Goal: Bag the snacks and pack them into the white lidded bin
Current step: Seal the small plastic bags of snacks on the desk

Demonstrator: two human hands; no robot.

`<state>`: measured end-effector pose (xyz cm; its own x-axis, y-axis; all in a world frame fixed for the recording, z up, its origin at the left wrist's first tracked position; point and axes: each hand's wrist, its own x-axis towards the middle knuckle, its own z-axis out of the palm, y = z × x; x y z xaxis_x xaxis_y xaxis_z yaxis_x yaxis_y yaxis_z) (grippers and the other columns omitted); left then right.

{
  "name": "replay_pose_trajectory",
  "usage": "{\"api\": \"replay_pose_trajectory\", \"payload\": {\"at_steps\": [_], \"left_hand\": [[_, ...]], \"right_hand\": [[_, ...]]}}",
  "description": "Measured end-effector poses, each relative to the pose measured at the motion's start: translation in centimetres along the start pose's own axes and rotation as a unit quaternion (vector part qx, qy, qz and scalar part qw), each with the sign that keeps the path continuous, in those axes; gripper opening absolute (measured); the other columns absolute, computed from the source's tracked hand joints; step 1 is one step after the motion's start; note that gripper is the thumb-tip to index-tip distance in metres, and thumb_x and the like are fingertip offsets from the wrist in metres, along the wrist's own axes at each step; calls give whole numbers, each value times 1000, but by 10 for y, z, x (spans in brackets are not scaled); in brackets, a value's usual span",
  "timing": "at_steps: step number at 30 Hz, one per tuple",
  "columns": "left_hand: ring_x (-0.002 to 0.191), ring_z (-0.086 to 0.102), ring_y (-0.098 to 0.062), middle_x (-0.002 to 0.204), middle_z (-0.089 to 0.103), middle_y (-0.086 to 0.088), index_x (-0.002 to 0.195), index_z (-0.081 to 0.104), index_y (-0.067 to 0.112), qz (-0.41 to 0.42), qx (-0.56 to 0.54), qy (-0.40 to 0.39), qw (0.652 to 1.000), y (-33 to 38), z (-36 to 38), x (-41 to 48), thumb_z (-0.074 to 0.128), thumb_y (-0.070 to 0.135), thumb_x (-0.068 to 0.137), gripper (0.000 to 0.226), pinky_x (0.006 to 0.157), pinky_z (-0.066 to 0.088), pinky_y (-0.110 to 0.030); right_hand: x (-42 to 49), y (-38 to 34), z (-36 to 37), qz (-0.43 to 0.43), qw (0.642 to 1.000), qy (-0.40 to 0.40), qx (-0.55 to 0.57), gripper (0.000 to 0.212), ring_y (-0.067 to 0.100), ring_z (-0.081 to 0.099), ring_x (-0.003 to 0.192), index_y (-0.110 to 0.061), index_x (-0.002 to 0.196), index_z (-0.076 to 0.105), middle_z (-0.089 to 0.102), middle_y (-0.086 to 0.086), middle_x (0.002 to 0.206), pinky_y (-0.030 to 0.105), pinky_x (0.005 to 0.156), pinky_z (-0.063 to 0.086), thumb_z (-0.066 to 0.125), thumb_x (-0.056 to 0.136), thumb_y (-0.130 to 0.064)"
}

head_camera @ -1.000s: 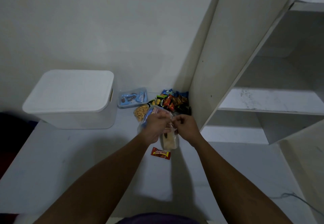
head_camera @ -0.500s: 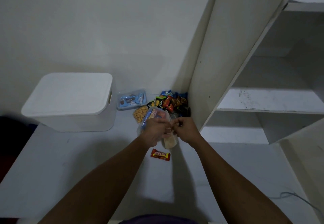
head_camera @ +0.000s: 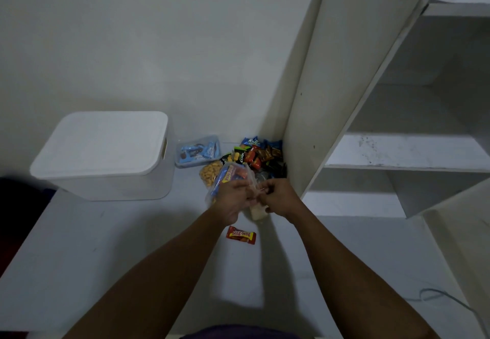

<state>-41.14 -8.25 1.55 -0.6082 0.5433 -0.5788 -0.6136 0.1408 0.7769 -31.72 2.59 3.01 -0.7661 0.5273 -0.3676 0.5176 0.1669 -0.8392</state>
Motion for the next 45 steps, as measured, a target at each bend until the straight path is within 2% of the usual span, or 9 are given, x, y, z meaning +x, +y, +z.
{"api": "replay_pose_trajectory", "payload": {"at_steps": [5, 9, 16, 20, 24, 29, 34, 40, 45], "left_hand": [[78, 69, -25, 89, 66, -17, 121, 55, -10, 4, -16, -11, 1000, -1, 0, 3, 54, -14, 91, 31, 62, 62, -31], [85, 73, -28, 91, 73, -16, 125, 54, -3, -15, -5, -48, 999, -1, 2, 1, 52, -10, 94, 32, 71, 62, -36], [93, 68, -28, 109, 65, -21, 126, 53, -1, -1, -9, -46, 999, -3, 1, 0, 53, -15, 90, 38, 66, 61, -31], [83, 69, -27, 102, 66, -21, 112, 61, -2, -8, 54, 21, 998, -5, 0, 6, 61, -2, 90, 23, 71, 61, -36], [75, 67, -25, 94, 67, -22, 99, 62, 1, -13, 64, 22, 998, -7, 5, 6, 60, 1, 91, 9, 72, 62, -39], [72, 66, -25, 89, 65, -21, 88, 64, 1, 10, 59, 50, 997, -9, 6, 7, 59, 2, 90, 5, 66, 61, -37], [66, 64, -21, 80, 64, -16, 100, 67, -4, 30, 43, 79, 995, -8, 5, 6, 61, 2, 88, 15, 59, 56, -31], [62, 65, -21, 79, 64, -18, 103, 65, -5, 11, 81, 20, 996, -7, 4, 3, 57, -1, 93, 13, 59, 57, -32], [69, 66, -22, 87, 65, -17, 104, 64, -1, 1, 62, 23, 998, -2, 5, -1, 55, 1, 94, 13, 56, 57, -31]], "right_hand": [[2, 3, -3, 12, 999, 24, 30, 26, 26, 59, 74, 2, 109, 66, 59, 12, 82, 44, 69, 56, 60, 85, 12], [0, 6, -2, -4, 999, 19, 28, 31, 24, 59, 68, 0, 114, 65, 63, 20, 89, 33, 59, 53, 61, 85, 11], [-4, 8, 0, 0, 996, 34, 87, 22, 20, 60, 69, -6, 104, 63, 63, 13, 87, 34, 62, 54, 57, 89, 10], [-3, 6, -4, 18, 997, -30, 67, 28, 21, 62, 72, 1, 113, 63, 61, 14, 89, 23, 55, 55, 57, 88, 13], [0, 3, -2, 14, 999, -7, 44, 12, 19, 60, 61, -4, 97, 67, 63, 9, 76, 26, 53, 52, 57, 94, 1], [2, 5, 5, 15, 999, 38, 35, 22, 26, 56, 63, 11, 89, 65, 60, 21, 76, 36, 58, 50, 50, 98, -2], [3, -2, -1, 13, 1000, -7, 8, 21, 22, 57, 56, 7, 81, 65, 58, 15, 66, 32, 51, 50, 53, 96, -3], [3, 2, 4, -7, 999, 40, -6, 18, 21, 59, 58, -5, 83, 67, 62, 12, 70, 27, 48, 49, 53, 94, -2], [7, 2, 5, -19, 998, 47, -33, 23, 20, 58, 58, 1, 81, 67, 61, 11, 69, 32, 54, 51, 49, 95, -1]]}}
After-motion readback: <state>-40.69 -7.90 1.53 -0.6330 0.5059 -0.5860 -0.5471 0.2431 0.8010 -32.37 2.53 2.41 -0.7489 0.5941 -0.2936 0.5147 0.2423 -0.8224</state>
